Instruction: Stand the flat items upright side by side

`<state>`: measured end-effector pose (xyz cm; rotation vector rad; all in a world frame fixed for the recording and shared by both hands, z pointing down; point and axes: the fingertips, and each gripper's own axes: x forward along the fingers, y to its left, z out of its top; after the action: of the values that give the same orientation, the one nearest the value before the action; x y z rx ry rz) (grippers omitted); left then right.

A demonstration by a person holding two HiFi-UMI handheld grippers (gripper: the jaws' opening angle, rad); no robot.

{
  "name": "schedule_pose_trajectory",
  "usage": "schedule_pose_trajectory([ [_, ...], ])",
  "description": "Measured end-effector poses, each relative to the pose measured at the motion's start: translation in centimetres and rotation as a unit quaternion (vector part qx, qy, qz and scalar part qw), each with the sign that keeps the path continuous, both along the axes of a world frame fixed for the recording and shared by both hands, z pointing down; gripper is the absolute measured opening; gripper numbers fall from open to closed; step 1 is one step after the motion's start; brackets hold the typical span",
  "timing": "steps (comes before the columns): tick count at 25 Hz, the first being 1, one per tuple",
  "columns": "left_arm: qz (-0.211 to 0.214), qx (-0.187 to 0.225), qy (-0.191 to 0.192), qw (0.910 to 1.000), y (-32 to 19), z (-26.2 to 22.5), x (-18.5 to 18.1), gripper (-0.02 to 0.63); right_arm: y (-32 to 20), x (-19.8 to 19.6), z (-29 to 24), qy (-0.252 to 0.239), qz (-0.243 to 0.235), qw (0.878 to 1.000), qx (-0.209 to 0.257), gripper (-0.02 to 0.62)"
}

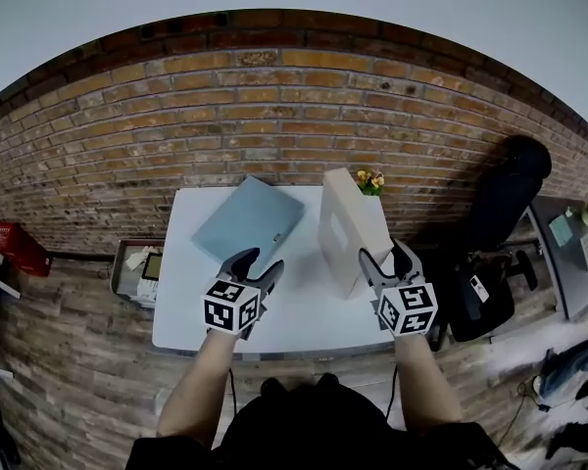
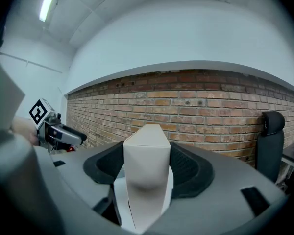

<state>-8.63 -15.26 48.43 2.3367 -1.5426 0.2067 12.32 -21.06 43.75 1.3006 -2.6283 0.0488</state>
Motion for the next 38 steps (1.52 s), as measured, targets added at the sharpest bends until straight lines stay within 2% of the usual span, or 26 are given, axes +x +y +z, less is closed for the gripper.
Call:
schedule_pose_trajectory([
  [3,-0.005,0.0,0.002,1.0,-1.0,-0.5,0.6,0.259,-0.3,-0.1,0.9,0.022,-0.009,1.0,-0.021,0.301],
  [7,-0.004,0.003,0.001,1.0,-1.6,-1.0,2.0,0.259,-1.1,0.7,1.6,0.013,-0.007,0.999,-0.041,0.308],
  [9,-0.01,0.003,0.002,0.9999,-1.9,-1.1,2.3,0.259,-1.8,0.9,2.0,0.015,-0.007,0.999,-0.051,0.336],
  [12,-0.019,0.0,0.002,0.9998,-2.1,-0.8,2.9,0.258,-2.5,1.0,2.9,0.02,-0.015,0.997,-0.071,0.334],
  [13,-0.021,-0.003,0.002,0.9998,-2.0,-0.7,3.1,0.257,-2.6,0.9,3.2,0.021,-0.017,0.997,-0.076,0.314],
  [18,-0.027,-0.021,-0.001,0.9994,-1.6,0.5,4.0,0.252,-3.2,1.4,2.9,0.002,-0.017,0.998,-0.059,0.298],
  [22,-0.033,-0.029,-0.006,0.999,-1.5,1.0,4.1,0.249,-3.6,3.1,2.9,-0.01,0.005,0.999,-0.04,0.295],
  [30,-0.035,-0.036,-0.009,0.9987,-1.8,1.4,4.9,0.244,-4.1,5.0,3.0,-0.019,0.043,0.998,-0.04,0.304],
  [35,-0.032,-0.038,-0.012,0.9987,-2.0,1.6,5.4,0.242,-4.0,4.4,3.2,-0.008,0.02,0.999,-0.048,0.319],
  [38,-0.029,-0.039,-0.013,0.9987,-2.1,1.7,5.7,0.242,-4.1,4.7,3.0,-0.021,0.017,0.998,-0.056,0.357],
])
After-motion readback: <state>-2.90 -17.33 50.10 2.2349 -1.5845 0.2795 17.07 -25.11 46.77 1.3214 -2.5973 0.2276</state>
